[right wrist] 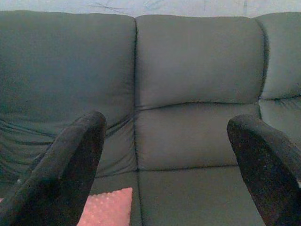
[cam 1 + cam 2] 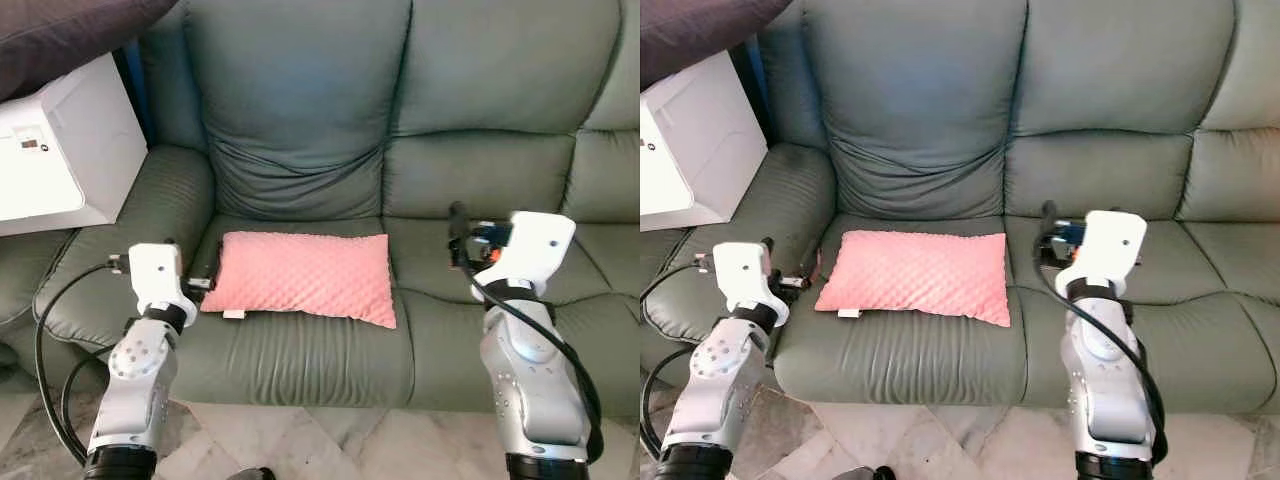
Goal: Move the pillow to the sofa
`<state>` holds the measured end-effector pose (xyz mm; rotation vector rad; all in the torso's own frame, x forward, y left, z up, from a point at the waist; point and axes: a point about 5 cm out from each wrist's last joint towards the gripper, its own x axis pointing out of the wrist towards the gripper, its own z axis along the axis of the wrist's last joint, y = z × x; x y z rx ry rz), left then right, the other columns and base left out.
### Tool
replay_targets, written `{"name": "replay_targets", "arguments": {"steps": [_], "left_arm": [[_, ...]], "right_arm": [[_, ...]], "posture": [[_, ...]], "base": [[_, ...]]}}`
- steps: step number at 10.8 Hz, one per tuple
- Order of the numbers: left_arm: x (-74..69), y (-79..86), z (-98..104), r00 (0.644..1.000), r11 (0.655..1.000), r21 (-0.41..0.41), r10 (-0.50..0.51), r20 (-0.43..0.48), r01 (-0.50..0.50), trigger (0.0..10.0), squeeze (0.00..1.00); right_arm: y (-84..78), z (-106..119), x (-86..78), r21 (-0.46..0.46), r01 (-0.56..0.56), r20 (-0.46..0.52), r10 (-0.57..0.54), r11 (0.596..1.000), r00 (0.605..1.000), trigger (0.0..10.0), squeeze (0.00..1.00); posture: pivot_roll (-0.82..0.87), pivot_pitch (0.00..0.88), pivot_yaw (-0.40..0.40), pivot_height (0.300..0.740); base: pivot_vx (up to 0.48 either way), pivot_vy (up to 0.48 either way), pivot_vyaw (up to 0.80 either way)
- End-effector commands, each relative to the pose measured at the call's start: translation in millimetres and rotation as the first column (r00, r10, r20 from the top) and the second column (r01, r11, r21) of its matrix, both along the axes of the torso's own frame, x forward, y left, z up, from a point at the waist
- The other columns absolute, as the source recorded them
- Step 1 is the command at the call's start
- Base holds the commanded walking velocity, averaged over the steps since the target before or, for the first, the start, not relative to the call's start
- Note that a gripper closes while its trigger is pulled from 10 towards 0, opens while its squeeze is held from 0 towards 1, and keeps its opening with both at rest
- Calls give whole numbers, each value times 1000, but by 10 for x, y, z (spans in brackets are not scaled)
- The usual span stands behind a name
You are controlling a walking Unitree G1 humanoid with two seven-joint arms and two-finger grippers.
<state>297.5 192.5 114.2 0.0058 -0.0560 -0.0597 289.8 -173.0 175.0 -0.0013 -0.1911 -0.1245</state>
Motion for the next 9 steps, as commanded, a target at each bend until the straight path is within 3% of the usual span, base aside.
{"name": "replay_targets", "arguments": {"steps": [1,4,7,9], "left_arm": [[5,-33,61,1000,1000,18,-9,17,9,10000,0],[172,37,272,997,999,38,26,77,-29,10000,0],[90,24,141,999,999,40,23,35,-24,10000,0],[111,-61,150,999,1000,31,3,34,-4,10000,0]], "right_arm": [[22,29,16,2,-1,4,1,1000,1000,10000,0],[88,39,80,13,-29,3,29,999,1000,10000,0],[95,43,82,4,-23,5,23,1000,1000,10000,0],[114,21,61,-2,-29,-6,29,1000,1000,10000,0]], "posture": [[-94,85,8,740],[-66,71,-22,740],[-87,85,8,740],[-94,93,13,740]], "base": [[0,0,0],[0,0,0],[0,0,0],[0,0,800]]}}
